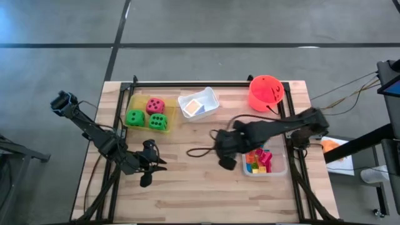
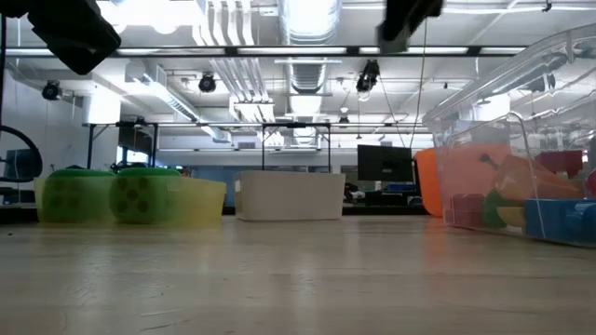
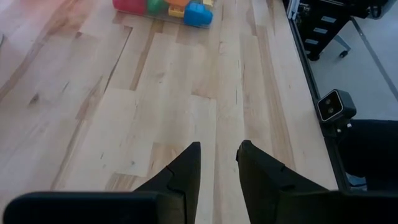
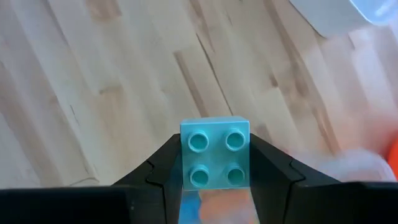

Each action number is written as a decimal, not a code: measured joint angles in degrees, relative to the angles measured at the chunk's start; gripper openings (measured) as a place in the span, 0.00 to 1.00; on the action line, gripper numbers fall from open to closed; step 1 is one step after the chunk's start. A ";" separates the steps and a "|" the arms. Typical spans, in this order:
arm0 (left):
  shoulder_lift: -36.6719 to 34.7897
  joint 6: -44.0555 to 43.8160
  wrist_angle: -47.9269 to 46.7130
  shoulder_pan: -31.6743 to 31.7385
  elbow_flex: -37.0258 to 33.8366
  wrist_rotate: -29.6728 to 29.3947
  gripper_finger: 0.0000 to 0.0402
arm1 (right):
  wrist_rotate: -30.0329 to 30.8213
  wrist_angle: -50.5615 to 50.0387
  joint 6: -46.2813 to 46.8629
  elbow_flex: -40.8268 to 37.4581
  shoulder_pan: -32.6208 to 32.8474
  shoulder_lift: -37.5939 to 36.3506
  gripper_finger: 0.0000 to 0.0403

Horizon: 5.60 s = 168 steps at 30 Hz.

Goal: Pick & Place Toys
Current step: Put the light blue game piece into the transparent bin, then return to Home Position

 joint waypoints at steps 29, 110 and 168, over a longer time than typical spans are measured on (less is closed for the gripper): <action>-0.02 5.83 7.47 0.90 2.51 0.48 0.25 | -4.18 8.47 0.38 -45.71 9.93 -29.94 0.32; 0.00 6.02 4.85 0.90 2.49 0.48 0.25 | -6.10 21.32 -2.78 -54.87 0.67 -29.63 0.90; -21.71 22.48 16.74 19.37 -9.52 12.49 0.25 | -6.73 66.07 -26.96 -66.03 2.06 -65.61 0.42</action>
